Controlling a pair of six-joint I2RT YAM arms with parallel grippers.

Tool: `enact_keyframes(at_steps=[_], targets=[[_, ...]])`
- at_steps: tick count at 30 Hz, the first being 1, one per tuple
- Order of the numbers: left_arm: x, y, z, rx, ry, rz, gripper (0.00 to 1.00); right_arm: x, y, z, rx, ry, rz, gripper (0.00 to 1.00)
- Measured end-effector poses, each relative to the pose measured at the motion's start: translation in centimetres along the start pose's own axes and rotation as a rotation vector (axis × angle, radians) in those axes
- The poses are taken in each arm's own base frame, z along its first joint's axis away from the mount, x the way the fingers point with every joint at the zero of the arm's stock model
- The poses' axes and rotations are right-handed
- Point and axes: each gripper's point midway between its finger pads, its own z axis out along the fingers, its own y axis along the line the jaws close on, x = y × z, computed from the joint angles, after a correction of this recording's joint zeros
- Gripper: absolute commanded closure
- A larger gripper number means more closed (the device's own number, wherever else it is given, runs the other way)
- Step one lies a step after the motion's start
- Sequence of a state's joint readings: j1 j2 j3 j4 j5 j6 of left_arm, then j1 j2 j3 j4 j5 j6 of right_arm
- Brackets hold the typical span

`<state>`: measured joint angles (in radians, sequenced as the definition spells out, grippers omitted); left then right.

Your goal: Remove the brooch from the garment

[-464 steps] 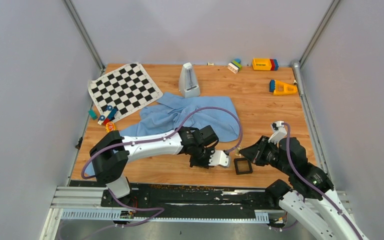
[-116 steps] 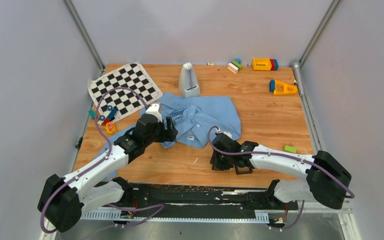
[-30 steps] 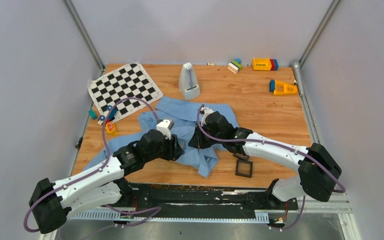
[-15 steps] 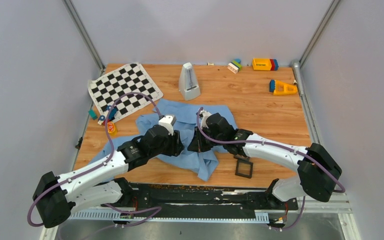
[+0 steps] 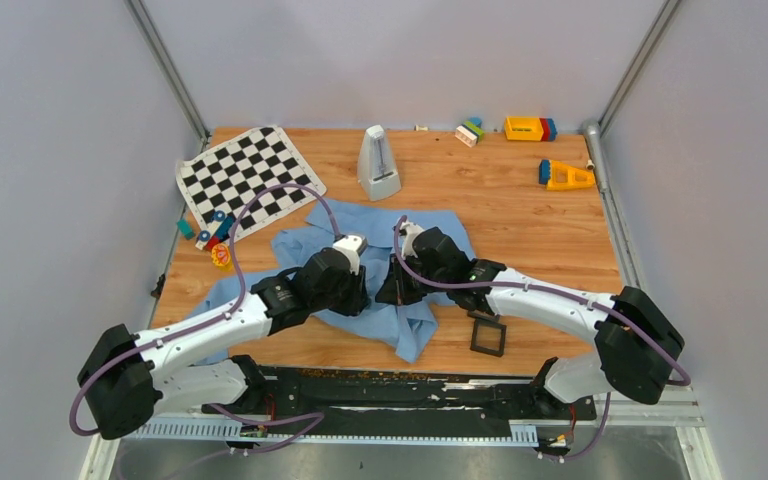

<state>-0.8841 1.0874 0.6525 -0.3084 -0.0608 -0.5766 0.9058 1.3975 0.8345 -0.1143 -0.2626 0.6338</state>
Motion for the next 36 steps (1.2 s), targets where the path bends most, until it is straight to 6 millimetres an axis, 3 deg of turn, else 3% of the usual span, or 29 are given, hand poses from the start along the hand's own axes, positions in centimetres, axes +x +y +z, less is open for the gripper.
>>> enact_keyframes(at_steps=[2, 4, 11, 13, 15, 21, 24, 30, 36], targets=[[0.3, 0.2, 0.0, -0.002, 0.003, -0.001, 0.94, 0.0, -0.1, 0.0, 0.002, -0.001, 0.0, 1.0], [0.6, 0.4, -0.2, -0.004, 0.0, -0.011, 1.0, 0.0, -0.1, 0.0, 0.005, -0.002, 0.0, 1.0], [-0.2, 1.0, -2.1, 0.031, -0.082, -0.061, 1.0, 0.9, -1.0, -0.1, 0.025, 0.007, 0.015, 0.94], [-0.7, 1.1, -2.6, 0.048, -0.105, -0.084, 1.0, 1.3, -1.3, 0.0, 0.026, 0.009, 0.025, 0.83], [-1.0, 1.1, -2.9, 0.068, -0.122, -0.106, 1.0, 1.6, -1.5, 0.1, 0.028, 0.012, 0.034, 0.66], [-0.8, 0.6, -3.4, 0.155, -0.167, -0.164, 1.0, 2.6, -1.7, -0.2, 0.004, 0.008, 0.066, 0.4], [-0.4, 0.1, -3.6, 0.21, -0.177, -0.189, 1.0, 2.5, -1.0, -1.1, -0.061, -0.054, 0.072, 0.34], [-0.9, -1.8, -4.1, 0.309, -0.176, -0.222, 1.0, 2.0, 0.6, -2.0, -0.178, -0.129, 0.06, 0.36], [-1.0, -3.8, -4.4, 0.438, -0.167, -0.257, 1.0, 1.0, 2.0, -1.9, -0.252, -0.163, 0.053, 0.55]])
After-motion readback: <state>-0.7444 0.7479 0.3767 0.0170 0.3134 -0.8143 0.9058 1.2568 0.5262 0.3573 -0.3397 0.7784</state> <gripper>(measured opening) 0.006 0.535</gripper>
